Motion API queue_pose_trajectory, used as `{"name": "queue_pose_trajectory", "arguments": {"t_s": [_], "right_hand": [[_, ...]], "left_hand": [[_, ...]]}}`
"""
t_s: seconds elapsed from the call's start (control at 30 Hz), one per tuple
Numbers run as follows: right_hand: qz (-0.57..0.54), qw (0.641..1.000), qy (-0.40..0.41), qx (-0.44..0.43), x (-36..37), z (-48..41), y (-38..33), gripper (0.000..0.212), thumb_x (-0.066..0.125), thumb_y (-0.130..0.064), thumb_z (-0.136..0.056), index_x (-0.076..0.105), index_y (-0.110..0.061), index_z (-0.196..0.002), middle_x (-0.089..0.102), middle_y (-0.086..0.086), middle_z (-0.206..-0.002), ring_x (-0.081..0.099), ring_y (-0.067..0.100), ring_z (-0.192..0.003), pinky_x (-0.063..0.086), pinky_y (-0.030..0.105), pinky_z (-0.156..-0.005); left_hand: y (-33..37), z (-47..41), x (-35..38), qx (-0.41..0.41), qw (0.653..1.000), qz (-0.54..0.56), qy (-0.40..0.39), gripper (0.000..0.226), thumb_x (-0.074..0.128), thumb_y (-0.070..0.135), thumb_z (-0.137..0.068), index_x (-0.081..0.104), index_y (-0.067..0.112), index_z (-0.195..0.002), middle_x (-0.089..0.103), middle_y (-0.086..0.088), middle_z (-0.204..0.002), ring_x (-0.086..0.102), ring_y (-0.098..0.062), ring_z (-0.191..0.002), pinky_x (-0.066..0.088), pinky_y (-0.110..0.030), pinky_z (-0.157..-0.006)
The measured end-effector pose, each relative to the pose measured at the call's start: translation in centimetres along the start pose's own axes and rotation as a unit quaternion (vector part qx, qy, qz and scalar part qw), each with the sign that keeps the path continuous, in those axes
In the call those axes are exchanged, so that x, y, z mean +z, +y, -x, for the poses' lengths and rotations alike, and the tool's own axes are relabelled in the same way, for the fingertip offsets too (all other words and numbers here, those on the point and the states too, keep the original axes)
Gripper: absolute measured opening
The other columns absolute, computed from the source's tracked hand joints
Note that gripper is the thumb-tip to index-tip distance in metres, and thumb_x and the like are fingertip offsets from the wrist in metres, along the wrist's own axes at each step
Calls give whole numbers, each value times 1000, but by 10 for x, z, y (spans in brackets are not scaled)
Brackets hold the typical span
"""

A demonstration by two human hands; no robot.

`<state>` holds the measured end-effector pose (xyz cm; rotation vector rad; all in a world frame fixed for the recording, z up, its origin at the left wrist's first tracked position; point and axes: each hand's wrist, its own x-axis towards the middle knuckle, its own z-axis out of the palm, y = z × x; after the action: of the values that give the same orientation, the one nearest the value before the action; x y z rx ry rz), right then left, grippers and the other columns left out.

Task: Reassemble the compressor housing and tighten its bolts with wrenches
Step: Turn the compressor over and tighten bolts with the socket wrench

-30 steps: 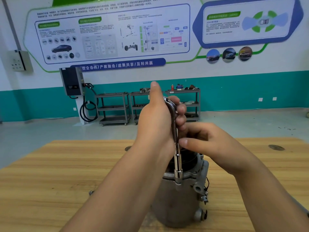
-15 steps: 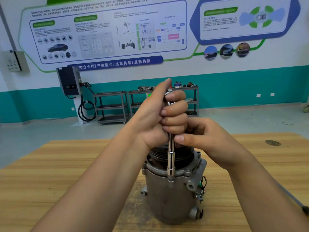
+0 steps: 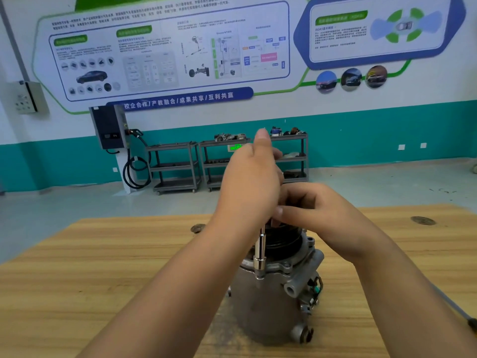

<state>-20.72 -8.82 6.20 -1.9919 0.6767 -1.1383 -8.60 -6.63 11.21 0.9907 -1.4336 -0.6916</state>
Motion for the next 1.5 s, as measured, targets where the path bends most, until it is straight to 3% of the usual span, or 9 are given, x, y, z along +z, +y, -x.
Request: {"name": "queue_pose_trajectory", "arguments": {"t_s": [0.2, 0.33, 0.53, 0.63, 0.7, 0.97, 1.17, 1.37, 1.5], "right_hand": [[-20, 1000, 2, -2, 1, 1, 1, 4, 66, -27, -74, 69, -27, -71, 69, -3, -74, 66, 10, -77, 51, 22, -70], [-15, 1000, 0, 3, 0, 2, 3, 25, 68, -29, -74, 70, -13, -93, 71, 10, -90, 68, 21, -90, 55, 34, -83], [1, 1000, -3, -1, 2, 2, -2, 10, 63, -34, -78, 70, -27, -76, 68, -5, -71, 63, 7, -74, 49, 18, -69], [8, 1000, 3, -5, 1, 1, -2, 12, 61, -34, -80, 70, -29, -74, 67, -7, -69, 63, 5, -73, 47, 16, -69], [9, 1000, -1, -3, 1, 1, -3, 12, 61, -34, -79, 71, -28, -75, 67, -7, -70, 63, 5, -74, 48, 16, -69], [75, 997, -21, -2, 16, 2, -15, 5, 71, -32, -81, 75, -28, -81, 71, -10, -82, 65, 3, -81, 51, 23, -75], [63, 997, 50, -17, 34, -1, -23, 14, 72, -25, -80, 69, -16, -91, 73, 1, -83, 68, 13, -80, 53, 37, -79], [97, 994, 29, -25, 32, 1, -26, 6, 68, -12, -82, 70, -13, -88, 73, -6, -83, 67, 3, -80, 51, 23, -78], [76, 996, 30, -24, 32, 2, -24, 12, 62, -6, -86, 64, -18, -84, 73, -10, -81, 68, 1, -79, 51, 16, -75]], "left_hand": [[0, -8, -5, -86, 985, 124, -80, 29, 26, 23, -96, 33, 15, -69, 23, 7, -36, 13, -9, -31, 16, -12, -38], [-4, -12, -12, -100, 958, 204, -174, 34, 25, 28, -98, 32, 16, -66, 19, 8, -36, 11, -5, -29, 12, -8, -38], [-17, -26, -29, -169, 869, 344, -313, 38, 35, 38, -91, 44, 20, -59, 14, 10, -39, 9, -7, -33, 15, -9, -33], [-21, -30, -38, -222, 786, 435, -380, 33, 45, 30, -92, 50, 9, -67, 22, 4, -42, 12, -8, -33, 14, -11, -39], [-19, -30, -43, -242, 783, 437, -370, 32, 46, 25, -94, 49, 4, -70, 25, 0, -43, 10, -5, -35, 13, -12, -42], [-21, -21, -40, -138, 877, 375, -267, 37, 42, 40, -88, 60, 14, -68, 27, 9, -33, 22, -1, -27, 17, -13, -30], [4, -14, -40, -55, 891, 372, -257, 38, 37, 38, -92, 60, 10, -78, 27, 10, -35, 24, -1, -29, 21, -14, -32], [0, 3, -52, 27, 955, 215, -202, 45, 34, 41, -94, 63, 9, -107, 62, -1, -66, 60, -14, -61, 52, -24, -60], [-23, 16, -93, 38, 997, 36, -53, 25, 45, 29, -95, 68, 21, -97, 71, 3, -83, 69, -15, -78, 54, -29, -72]]}}
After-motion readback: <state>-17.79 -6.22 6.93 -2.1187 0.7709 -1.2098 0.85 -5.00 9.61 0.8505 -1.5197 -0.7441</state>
